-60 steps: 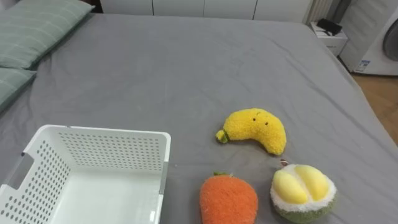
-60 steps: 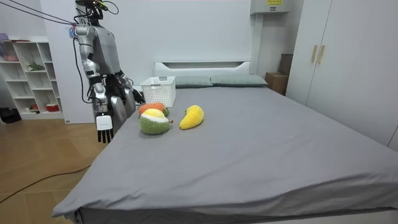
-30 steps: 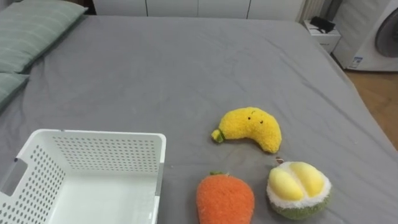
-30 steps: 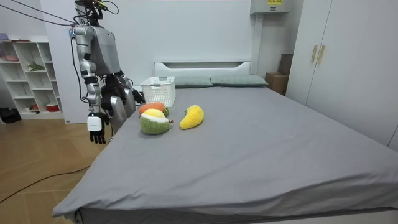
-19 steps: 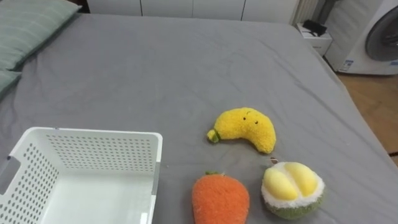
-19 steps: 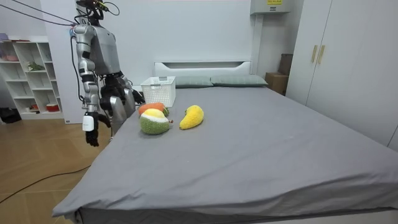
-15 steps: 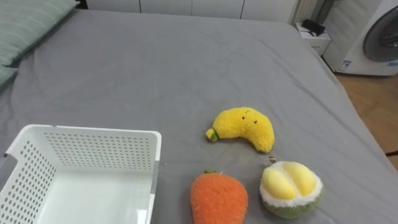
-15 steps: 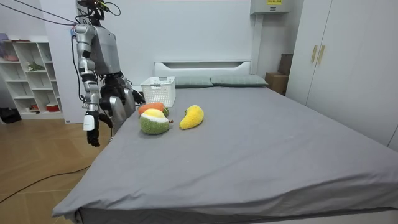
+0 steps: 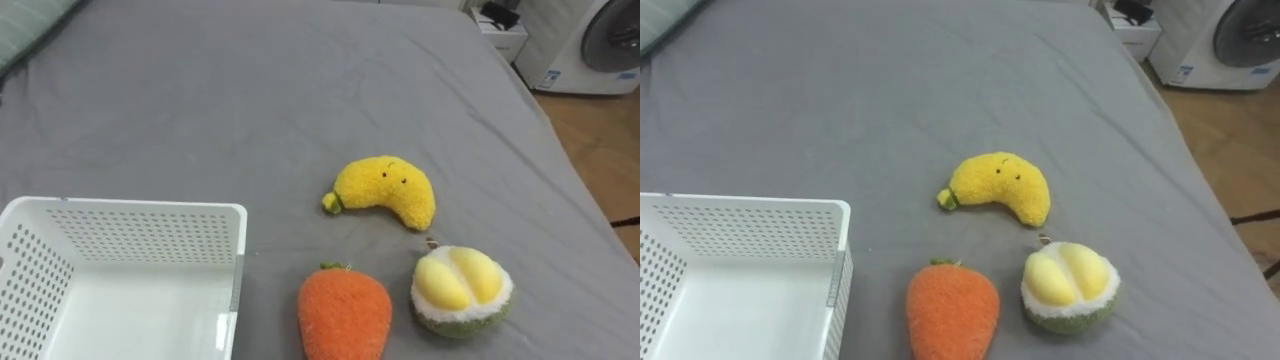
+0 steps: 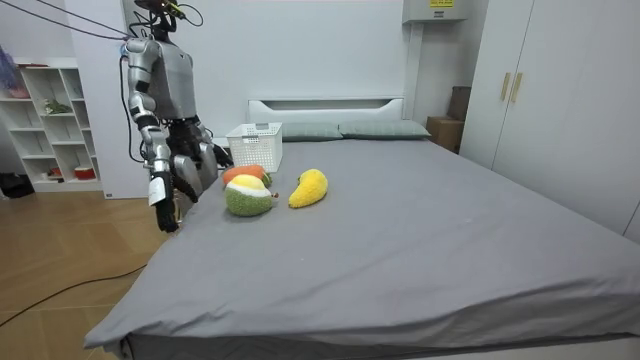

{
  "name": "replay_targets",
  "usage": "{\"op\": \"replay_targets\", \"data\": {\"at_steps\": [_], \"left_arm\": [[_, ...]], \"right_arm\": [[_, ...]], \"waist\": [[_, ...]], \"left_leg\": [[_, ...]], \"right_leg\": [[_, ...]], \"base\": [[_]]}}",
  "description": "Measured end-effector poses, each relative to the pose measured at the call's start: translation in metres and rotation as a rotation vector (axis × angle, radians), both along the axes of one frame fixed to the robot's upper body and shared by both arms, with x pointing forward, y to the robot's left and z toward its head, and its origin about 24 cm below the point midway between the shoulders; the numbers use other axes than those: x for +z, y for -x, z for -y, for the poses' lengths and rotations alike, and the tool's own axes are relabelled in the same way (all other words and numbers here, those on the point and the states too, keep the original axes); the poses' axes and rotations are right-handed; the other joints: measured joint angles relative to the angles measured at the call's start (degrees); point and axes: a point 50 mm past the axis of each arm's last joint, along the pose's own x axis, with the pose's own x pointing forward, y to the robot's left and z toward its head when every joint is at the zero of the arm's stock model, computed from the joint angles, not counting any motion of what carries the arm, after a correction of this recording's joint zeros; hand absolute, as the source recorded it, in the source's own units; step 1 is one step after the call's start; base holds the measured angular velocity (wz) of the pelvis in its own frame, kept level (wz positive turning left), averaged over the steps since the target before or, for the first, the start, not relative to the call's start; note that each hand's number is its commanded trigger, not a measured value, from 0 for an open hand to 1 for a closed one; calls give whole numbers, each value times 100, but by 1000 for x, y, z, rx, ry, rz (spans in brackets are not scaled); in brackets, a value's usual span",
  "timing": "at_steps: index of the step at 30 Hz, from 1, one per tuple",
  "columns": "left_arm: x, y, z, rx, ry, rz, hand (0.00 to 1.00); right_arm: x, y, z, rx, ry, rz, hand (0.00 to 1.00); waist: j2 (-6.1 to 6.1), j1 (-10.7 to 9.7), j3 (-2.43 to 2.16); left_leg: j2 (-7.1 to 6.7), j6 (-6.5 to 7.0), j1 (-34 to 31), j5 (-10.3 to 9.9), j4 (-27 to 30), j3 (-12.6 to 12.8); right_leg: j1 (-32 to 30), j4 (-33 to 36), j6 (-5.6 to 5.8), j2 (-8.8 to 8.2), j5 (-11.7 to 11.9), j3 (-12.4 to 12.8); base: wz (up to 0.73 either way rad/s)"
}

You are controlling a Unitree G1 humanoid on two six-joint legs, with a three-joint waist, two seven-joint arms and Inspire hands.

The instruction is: Collect toys from the bed

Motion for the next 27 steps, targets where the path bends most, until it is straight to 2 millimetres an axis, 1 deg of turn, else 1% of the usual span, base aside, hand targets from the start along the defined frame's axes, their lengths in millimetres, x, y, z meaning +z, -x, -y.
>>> {"op": "replay_targets", "data": {"at_steps": [1, 3, 4, 6, 7, 9, 12, 15, 17, 20, 27], "left_arm": [[0, 0, 0, 1, 1, 1, 0], [1, -2, -1, 1, 0, 17, 0], [1, -2, -1, 0, -2, 21, 0], [2, -4, -1, -4, -6, 33, 0], [2, -5, -1, -6, -7, 35, 0], [2, -5, -2, -5, -7, 35, 0], [2, -7, -2, -23, -6, 27, 0], [3, -8, -3, -38, -2, 27, 0], [4, -9, -4, -40, 4, 26, 0], [4, -9, -4, -39, 6, 18, 0], [4, -11, -3, -52, 2, 11, 0]], "right_arm": [[3, -5, 1, 7, 13, 21, 0], [18, -25, 4, 57, 83, 107, 0], [23, -30, 5, 62, 98, 135, 0], [40, -48, 7, 102, 164, 220, 0], [44, -52, 7, 112, 177, 240, 0], [64, -70, 5, 151, 215, 343, 0], [85, -89, -3, 240, 266, 432, 0], [91, -98, -12, 313, 287, 456, 0], [91, -99, -14, 340, 288, 453, 0], [90, -100, -19, 370, 291, 443, 0], [87, -101, -27, 457, 308, 409, 0]], "waist": [[-1, 1, 5], [-6, 41, 8], [-9, 45, 11], [-35, 55, 30], [-42, 48, 34], [-57, 60, 42], [-55, 54, 42], [-42, 69, 33], [-10, 76, 15], [10, 97, 5], [17, 154, 13]], "left_leg": [[1, 0, -7, 0, 0, 10], [2, -3, -30, 2, -8, 31], [2, -4, -40, 2, -8, 32], [2, -4, -64, 2, -7, 16], [2, -4, -68, 2, -7, 15], [4, -6, -81, 4, -3, 13], [7, -10, -101, 7, 7, 18], [10, -11, -107, 8, 7, 5], [10, -11, -109, 7, 2, -1], [12, -12, -109, 7, -2, -19], [13, -12, -130, 7, -7, 9]], "right_leg": [[-4, -1, 0, 0, 0, 3], [-60, 1, -1, 4, 0, 15], [-67, -2, -1, 3, 0, 12], [-81, -8, -1, 20, 0, 8], [-85, -7, -1, 20, 1, 7], [-77, 1, -3, 19, 2, -2], [-75, 13, -10, 20, 6, -14], [-70, 13, -10, 17, 7, -43], [-70, 17, -10, 16, 7, -51], [-73, 21, -12, 6, 7, -54], [-75, 25, -12, 5, 8, -41]], "base": [[0], [-5], [0], [0], [0], [0], [1], [5], [0], [0], [0]]}}
